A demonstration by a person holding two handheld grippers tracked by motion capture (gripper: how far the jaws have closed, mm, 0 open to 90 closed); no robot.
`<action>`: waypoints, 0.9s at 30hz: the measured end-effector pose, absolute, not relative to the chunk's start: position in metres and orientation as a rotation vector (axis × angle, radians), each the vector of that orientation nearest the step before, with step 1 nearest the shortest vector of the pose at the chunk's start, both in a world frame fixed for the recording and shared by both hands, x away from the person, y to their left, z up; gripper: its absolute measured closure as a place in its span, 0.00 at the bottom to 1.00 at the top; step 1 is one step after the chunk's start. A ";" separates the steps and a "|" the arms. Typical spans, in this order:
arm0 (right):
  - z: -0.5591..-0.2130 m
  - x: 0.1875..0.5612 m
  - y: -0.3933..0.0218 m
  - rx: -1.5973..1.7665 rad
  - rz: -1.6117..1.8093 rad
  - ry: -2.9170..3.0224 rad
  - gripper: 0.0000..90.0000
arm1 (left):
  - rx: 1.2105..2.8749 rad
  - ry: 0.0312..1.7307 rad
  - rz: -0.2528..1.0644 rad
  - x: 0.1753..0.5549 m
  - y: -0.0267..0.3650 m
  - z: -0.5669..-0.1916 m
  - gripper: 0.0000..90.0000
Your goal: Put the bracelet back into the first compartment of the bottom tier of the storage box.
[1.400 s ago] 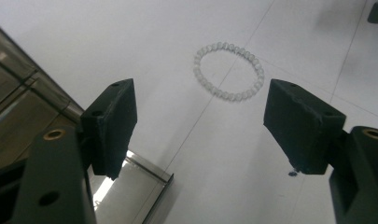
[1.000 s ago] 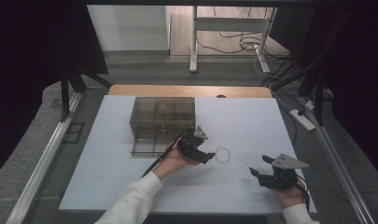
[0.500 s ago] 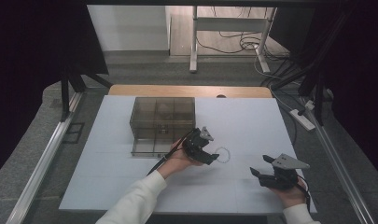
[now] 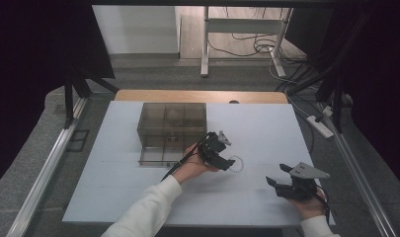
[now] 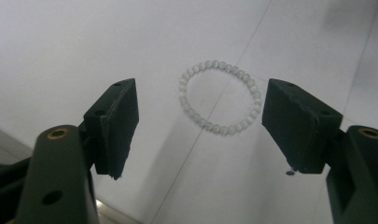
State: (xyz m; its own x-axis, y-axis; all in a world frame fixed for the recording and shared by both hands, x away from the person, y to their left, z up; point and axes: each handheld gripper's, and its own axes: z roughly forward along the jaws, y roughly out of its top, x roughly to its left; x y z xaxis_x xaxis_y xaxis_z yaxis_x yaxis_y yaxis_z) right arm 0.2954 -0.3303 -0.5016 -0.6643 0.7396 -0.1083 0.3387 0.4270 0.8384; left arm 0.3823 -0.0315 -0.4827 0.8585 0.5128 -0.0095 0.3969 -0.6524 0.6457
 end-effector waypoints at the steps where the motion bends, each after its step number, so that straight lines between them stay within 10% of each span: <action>1: -0.502 0.295 -0.330 0.910 1.146 2.220 0.31 | 2.369 0.658 0.228 0.383 -0.033 -0.484 0.31; 27: -0.504 0.296 -0.330 0.905 1.133 2.235 0.31 | 2.500 0.717 0.256 0.411 -0.068 -0.504 0.31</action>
State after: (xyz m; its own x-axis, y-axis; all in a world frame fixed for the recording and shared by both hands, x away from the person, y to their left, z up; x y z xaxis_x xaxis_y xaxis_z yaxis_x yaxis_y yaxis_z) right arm 0.2962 -0.3297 -0.5044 -0.6705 0.7333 -0.1123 0.3427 0.4405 0.8298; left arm 0.4107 -0.0680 -0.5041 0.8420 0.5383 0.0361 0.4395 -0.7233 0.5326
